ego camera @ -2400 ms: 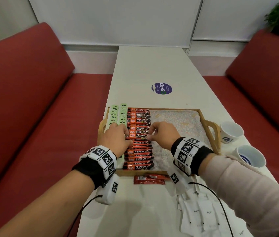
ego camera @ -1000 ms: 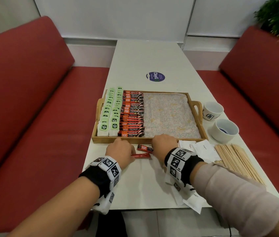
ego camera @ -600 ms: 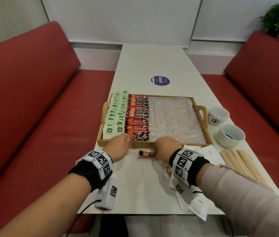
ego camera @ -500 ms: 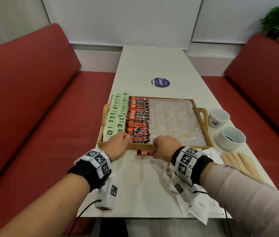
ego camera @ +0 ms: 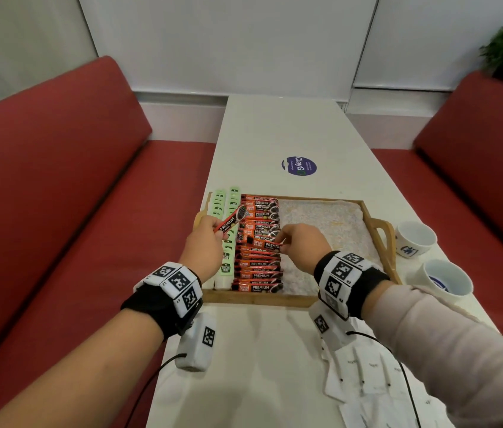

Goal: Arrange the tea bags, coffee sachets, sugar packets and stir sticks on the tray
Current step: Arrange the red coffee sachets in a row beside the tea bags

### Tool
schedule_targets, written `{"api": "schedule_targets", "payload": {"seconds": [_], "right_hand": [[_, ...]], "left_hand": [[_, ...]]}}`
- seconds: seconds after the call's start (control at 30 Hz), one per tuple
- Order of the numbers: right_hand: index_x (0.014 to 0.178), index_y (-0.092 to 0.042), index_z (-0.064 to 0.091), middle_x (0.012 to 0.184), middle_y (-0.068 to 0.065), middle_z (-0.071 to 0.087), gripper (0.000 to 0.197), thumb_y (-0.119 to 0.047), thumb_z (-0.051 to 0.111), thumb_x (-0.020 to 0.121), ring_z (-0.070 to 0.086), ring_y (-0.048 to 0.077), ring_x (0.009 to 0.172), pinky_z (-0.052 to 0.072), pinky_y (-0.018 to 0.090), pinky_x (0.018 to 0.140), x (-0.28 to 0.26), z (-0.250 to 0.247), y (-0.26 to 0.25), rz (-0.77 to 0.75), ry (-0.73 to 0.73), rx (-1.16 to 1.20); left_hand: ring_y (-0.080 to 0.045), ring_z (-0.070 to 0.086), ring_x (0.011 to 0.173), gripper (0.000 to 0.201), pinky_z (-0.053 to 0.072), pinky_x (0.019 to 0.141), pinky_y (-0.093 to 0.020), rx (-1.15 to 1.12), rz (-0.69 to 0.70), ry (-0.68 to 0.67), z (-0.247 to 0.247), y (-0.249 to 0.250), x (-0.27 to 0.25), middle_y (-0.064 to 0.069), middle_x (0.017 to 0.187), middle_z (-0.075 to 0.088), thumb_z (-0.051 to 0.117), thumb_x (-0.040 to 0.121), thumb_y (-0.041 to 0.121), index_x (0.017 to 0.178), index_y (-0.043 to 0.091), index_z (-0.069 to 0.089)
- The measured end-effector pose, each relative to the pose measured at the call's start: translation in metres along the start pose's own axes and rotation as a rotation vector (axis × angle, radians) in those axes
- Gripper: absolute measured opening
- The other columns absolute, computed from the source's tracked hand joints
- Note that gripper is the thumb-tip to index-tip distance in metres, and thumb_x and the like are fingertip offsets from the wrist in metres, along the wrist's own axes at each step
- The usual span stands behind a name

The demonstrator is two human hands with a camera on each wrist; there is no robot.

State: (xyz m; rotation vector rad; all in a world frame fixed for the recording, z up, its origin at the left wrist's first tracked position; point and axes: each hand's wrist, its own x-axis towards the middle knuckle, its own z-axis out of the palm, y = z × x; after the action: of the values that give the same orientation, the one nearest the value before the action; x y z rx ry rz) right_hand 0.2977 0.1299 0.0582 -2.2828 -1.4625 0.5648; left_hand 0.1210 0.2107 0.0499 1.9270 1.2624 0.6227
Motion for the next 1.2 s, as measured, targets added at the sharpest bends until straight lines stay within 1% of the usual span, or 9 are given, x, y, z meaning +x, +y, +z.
{"api": "schedule_targets", "payload": {"seconds": [0.13,0.37,0.5,0.6,0.77,0.9,1.0,1.07,1.2], "right_hand": [[0.094,-0.011,0.066,0.1,0.007,0.068,0.008,-0.007,0.062,0.087,0.055,0.017,0.084,0.04,0.025,0.075,0.021,0.003,-0.004,0.019,0.001,-0.035],[0.093,-0.009,0.069,0.102,0.007,0.066,0.009,-0.006,0.065,0.086,0.061,0.023,0.096,0.044,0.026,0.079,0.038,0.014,-0.004,0.044,-0.04,-0.05],[0.093,-0.009,0.07,0.102,0.007,0.065,0.009,-0.007,0.066,0.085,0.058,0.02,0.087,0.045,0.026,0.078,0.042,0.02,-0.005,0.041,-0.046,-0.063],[0.093,-0.011,0.07,0.105,0.006,0.063,0.009,-0.009,0.066,0.085,0.06,0.022,0.095,0.047,0.028,0.083,0.043,0.023,-0.006,0.04,-0.049,-0.083],[0.094,-0.012,0.069,0.108,0.007,0.058,0.01,-0.01,0.068,0.084,0.058,0.023,0.095,0.045,0.028,0.081,0.043,0.024,-0.005,0.014,-0.038,-0.105],[0.097,-0.014,0.066,0.108,0.005,0.053,0.018,-0.013,0.073,0.08,0.051,0.018,0.088,0.04,0.026,0.078,0.043,0.022,-0.001,0.012,-0.018,-0.087],[0.105,-0.016,0.064,0.1,-0.001,0.048,0.033,-0.018,0.078,0.075,0.05,0.017,0.089,0.039,0.026,0.077,0.038,0.016,0.0,-0.017,-0.026,-0.032],[0.106,-0.018,0.064,0.096,-0.001,0.055,0.039,-0.018,0.081,0.072,0.055,0.017,0.088,0.045,0.028,0.075,0.033,0.012,0.0,-0.031,-0.055,0.072],[0.101,-0.016,0.065,0.087,0.0,0.062,0.027,-0.016,0.077,0.077,0.057,0.014,0.078,0.045,0.025,0.069,0.024,0.007,0.002,-0.053,-0.085,0.164]], "left_hand": [[-0.005,0.047,0.066,0.014,0.034,0.051,-0.021,-0.005,0.007,-0.004,-0.004,0.0,0.014,0.002,0.109,0.06,0.037,0.1,0.012,0.105,0.021,0.047],[-0.005,0.044,0.066,0.014,0.033,0.053,-0.022,0.011,0.021,0.016,-0.003,-0.01,0.023,0.002,0.097,0.056,0.043,0.099,0.013,0.104,0.019,0.055],[-0.007,0.043,0.075,0.016,0.037,0.07,-0.025,0.064,0.047,0.039,-0.004,-0.011,0.024,0.005,0.097,0.045,0.046,0.098,0.011,0.104,0.017,0.058],[-0.011,0.045,0.085,0.016,0.042,0.081,-0.03,0.047,0.032,0.029,-0.004,-0.01,0.022,0.001,0.102,0.044,0.047,0.097,0.011,0.102,0.021,0.058],[-0.012,0.045,0.084,0.016,0.037,0.076,-0.025,0.067,0.015,0.024,-0.002,-0.009,0.021,0.002,0.099,0.044,0.05,0.096,0.012,0.105,0.021,0.06],[-0.01,0.047,0.08,0.016,0.036,0.061,-0.019,0.067,0.016,-0.006,-0.001,-0.011,0.023,0.002,0.092,0.05,0.054,0.094,0.01,0.106,0.018,0.06],[-0.011,0.053,0.08,0.016,0.041,0.07,-0.025,0.088,-0.001,-0.062,0.0,-0.013,0.026,0.008,0.084,0.053,0.06,0.09,0.012,0.104,0.02,0.058],[-0.011,0.056,0.078,0.017,0.044,0.072,-0.028,0.136,-0.01,-0.103,0.003,-0.013,0.028,0.01,0.083,0.058,0.064,0.087,0.015,0.101,0.022,0.057],[-0.007,0.056,0.076,0.02,0.041,0.066,-0.024,0.206,0.008,-0.167,0.014,-0.006,0.03,0.009,0.081,0.063,0.071,0.081,0.013,0.091,0.024,0.058]]}}
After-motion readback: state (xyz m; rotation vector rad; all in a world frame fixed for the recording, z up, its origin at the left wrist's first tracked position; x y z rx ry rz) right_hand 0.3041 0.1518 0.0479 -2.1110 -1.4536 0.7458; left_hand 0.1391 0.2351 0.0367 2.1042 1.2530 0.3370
